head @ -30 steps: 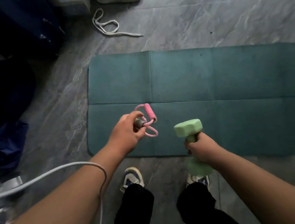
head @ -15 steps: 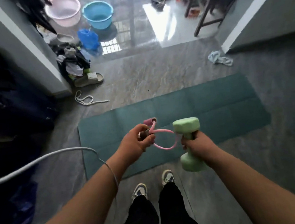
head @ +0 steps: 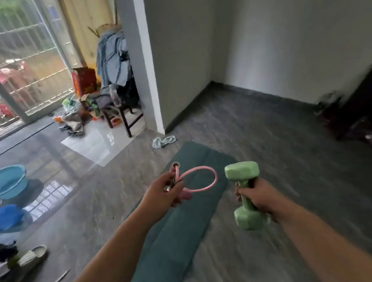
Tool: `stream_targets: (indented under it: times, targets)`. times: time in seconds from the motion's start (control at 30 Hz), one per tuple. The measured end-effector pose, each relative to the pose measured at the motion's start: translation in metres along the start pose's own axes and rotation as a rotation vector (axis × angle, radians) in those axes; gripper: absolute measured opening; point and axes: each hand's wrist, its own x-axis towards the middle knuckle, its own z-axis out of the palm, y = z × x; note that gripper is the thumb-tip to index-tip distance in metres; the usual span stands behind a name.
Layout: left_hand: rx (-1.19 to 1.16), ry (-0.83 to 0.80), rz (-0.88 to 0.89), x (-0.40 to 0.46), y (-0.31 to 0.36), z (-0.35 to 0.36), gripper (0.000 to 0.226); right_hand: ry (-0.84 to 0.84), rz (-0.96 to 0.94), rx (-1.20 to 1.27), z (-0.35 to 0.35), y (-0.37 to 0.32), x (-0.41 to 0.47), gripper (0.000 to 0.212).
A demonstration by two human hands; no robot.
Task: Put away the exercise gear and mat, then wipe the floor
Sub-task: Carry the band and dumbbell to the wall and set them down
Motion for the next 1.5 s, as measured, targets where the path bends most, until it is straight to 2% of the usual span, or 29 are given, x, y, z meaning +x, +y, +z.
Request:
stream_targets:
  times: [0.2, 0.33, 0.43, 0.53, 0.7, 0.83, 0.93, 1.1, 1.33, 1.5]
  targets:
    - [0.073, -0.202, 0.073, 0.09, 0.045, 0.14, 0.009, 0.217, 0.065, -0.005, -0.139, 0.05, 0.022, 0.008]
    - [0.079, -0.267, 0.113, 0.141, 0.074, 0.239, 0.01, 0.315, 0.069, 0.014, -0.227, 0.077, 0.042, 0.003]
    - [0.082, -0.287, 0.109, 0.173, 0.09, 0.3, 0.015, 0.368, 0.08, 0.021, -0.28, 0.094, 0.067, 0.016]
    - [0.063, -0.298, 0.101, 0.203, 0.103, 0.343, 0.014, 0.407, 0.093, 0.072, -0.318, 0.099, 0.097, 0.019]
    - [0.035, -0.293, 0.06, 0.266, 0.123, 0.369, 0.013, 0.44, 0.081, 0.181, -0.357, 0.088, 0.158, 0.018]
    - [0.014, -0.243, 0.044, 0.342, 0.13, 0.376, 0.023, 0.443, 0.084, 0.195, -0.379, 0.079, 0.231, 0.015]
    - [0.003, -0.248, 0.047, 0.41, 0.136, 0.38, 0.014, 0.418, 0.078, 0.21, -0.39, 0.065, 0.295, 0.01]
    - [-0.047, -0.332, 0.023, 0.528, 0.158, 0.389, 0.007, 0.395, 0.106, 0.164, -0.416, 0.039, 0.409, 0.012]
    - [-0.004, -0.459, 0.01, 0.693, 0.195, 0.423, 0.01, 0.444, 0.171, 0.136, -0.478, 0.008, 0.54, 0.013]
    - [0.068, -0.386, 0.039, 0.792, 0.21, 0.465, 0.014, 0.46, 0.222, 0.142, -0.533, 0.013, 0.627, 0.014]
